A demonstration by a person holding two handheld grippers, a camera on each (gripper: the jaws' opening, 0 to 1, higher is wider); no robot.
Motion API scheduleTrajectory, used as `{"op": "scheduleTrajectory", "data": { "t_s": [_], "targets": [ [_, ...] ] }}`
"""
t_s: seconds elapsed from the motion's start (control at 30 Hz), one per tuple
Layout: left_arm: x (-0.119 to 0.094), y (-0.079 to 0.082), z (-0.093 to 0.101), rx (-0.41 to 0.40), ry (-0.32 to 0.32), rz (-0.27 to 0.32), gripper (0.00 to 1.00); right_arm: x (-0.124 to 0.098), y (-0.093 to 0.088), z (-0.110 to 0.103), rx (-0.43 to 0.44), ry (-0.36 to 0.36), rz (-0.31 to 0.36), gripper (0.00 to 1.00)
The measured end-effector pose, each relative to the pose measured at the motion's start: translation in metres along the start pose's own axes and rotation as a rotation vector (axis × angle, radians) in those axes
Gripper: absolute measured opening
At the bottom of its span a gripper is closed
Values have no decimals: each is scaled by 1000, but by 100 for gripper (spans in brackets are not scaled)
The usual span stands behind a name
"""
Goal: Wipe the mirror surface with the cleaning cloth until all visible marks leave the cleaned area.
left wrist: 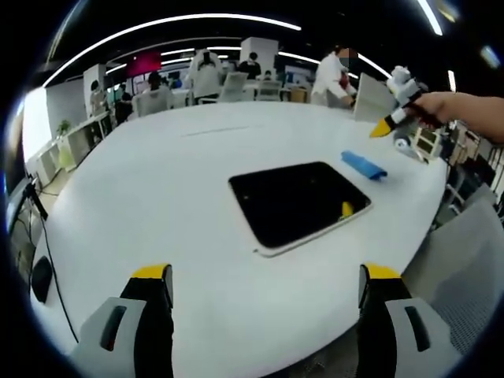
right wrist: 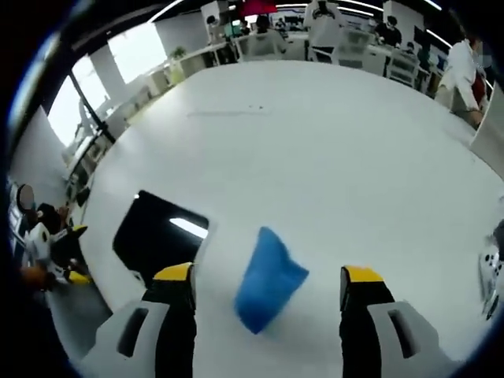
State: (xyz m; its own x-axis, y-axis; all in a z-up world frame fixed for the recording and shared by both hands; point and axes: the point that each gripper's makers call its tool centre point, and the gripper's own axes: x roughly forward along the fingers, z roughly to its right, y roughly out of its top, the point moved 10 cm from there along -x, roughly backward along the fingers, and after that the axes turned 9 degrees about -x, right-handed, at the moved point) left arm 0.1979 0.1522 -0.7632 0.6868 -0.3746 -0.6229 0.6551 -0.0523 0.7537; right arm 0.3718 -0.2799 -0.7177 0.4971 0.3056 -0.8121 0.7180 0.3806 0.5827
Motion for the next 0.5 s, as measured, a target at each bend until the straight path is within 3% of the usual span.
{"op": "scheduleTrajectory", "data": {
  "t_s": [0.23, 0.5],
  "targets": [
    [1, 0, 0, -2, 0, -4, 97, 16, -7, -9, -83, -43, 91, 58],
    [1, -1, 0, 1, 4, -8, 97, 36, -25, -16, -63, -57, 57, 47]
  ]
}}
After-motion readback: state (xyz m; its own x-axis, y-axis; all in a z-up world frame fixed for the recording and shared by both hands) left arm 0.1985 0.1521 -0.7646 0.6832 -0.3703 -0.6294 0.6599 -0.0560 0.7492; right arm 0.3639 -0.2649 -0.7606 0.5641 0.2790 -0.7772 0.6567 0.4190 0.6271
